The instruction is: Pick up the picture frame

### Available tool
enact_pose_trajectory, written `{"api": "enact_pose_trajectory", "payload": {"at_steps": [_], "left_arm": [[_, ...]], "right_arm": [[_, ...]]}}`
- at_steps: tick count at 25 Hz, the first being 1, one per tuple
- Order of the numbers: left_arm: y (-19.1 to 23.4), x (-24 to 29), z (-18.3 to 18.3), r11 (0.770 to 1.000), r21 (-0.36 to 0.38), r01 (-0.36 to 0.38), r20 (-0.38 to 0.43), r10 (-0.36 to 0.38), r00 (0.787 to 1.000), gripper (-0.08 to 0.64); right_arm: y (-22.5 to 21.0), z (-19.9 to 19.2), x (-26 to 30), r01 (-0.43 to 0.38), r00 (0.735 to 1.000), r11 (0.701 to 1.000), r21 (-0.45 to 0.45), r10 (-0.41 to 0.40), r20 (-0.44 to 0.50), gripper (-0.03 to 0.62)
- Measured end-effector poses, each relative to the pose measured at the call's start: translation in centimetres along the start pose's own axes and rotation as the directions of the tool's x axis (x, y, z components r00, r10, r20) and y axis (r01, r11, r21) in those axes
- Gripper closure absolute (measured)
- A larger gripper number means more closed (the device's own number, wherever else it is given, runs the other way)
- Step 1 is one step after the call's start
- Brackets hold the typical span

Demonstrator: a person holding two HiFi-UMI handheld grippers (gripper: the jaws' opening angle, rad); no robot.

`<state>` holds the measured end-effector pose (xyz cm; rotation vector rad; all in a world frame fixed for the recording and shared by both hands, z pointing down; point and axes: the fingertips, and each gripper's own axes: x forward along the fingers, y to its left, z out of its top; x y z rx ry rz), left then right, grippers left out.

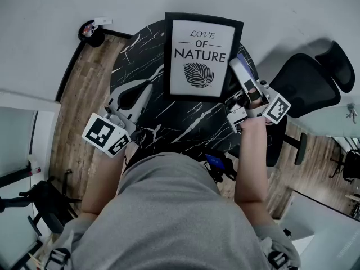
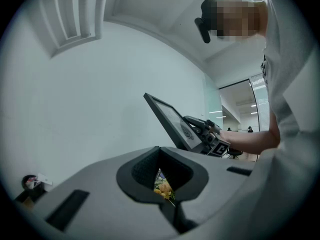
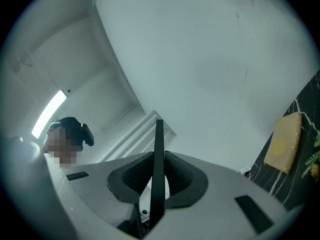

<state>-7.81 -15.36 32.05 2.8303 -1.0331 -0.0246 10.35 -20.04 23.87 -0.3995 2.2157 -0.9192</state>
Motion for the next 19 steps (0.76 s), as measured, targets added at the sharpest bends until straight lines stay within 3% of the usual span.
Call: {"api": "enact_pose_trajectory", "payload": {"at_steps": [19], "left_arm": [[0.18, 0.03, -0.35, 1.0, 0.006, -0.004, -0.002, 0.004, 1.0, 0.554]], "right_arm": [[-0.26, -0.01, -0.05, -0.028, 1.0, 1.0, 0.008, 0.028, -0.002, 0.509]]}}
